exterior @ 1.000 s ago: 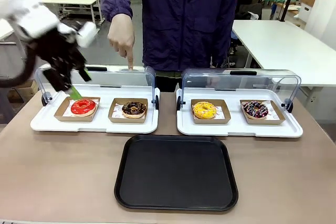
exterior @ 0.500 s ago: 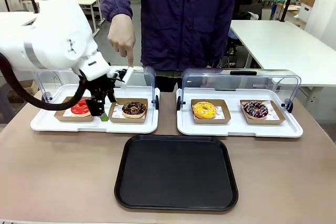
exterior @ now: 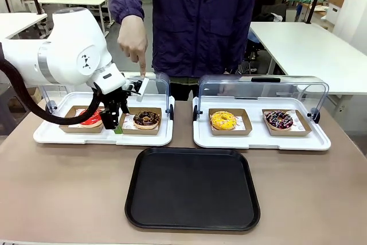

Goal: Move the second donut from the left to the tray.
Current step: Pick up the Paper togo box containing the Donut indicated by the person and place it on the Handle tray.

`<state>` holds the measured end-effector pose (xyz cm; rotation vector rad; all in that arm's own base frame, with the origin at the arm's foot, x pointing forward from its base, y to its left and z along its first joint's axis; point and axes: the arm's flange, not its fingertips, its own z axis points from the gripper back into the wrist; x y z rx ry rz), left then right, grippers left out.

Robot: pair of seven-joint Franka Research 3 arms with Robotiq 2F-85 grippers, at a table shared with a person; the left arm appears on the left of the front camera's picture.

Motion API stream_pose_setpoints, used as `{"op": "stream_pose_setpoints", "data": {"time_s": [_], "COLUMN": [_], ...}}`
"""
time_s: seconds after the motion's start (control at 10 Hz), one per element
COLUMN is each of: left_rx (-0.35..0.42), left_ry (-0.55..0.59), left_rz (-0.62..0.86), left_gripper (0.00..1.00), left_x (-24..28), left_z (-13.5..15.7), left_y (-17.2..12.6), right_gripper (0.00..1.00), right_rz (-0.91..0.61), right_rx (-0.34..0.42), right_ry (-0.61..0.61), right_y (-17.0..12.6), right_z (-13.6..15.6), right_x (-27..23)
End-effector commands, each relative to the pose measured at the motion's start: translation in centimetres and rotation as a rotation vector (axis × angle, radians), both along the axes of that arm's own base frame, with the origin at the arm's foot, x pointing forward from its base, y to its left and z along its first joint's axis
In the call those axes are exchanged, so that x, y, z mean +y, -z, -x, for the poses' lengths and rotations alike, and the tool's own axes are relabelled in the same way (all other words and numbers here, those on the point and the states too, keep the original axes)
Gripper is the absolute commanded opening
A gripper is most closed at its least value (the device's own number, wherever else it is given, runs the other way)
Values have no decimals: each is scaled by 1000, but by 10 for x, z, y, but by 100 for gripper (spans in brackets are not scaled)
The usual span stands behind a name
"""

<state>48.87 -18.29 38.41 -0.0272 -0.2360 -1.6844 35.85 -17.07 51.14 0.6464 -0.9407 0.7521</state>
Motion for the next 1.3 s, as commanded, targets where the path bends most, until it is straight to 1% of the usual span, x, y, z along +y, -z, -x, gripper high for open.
{"op": "stream_pose_setpoints", "data": {"time_s": [0.0,0.1,0.2,0.3,0.4,1.2], "left_rx": [0,-51,-39,-65,-76,-108], "left_ry": [-4,-55,-40,-74,-80,-66], "left_rz": [0,-6,-15,-29,-31,-26], "left_gripper": [100,100,100,100,100,100], "left_x": [2,9,5,3,4,7], "left_z": [-1,3,-2,-7,-11,-39], "left_y": [1,9,16,20,22,57], "right_gripper": [100,100,100,100,100,100], "right_rz": [-14,-14,-14,-14,-14,-14], "right_rx": [-39,-39,-39,-39,-39,-39], "right_ry": [-7,-7,-7,-7,-7,-7], "right_y": [-1,-1,-1,-1,-1,-1], "right_z": [-3,-3,-3,-3,-3,-3], "right_x": [0,0,0,0,0,0]}}
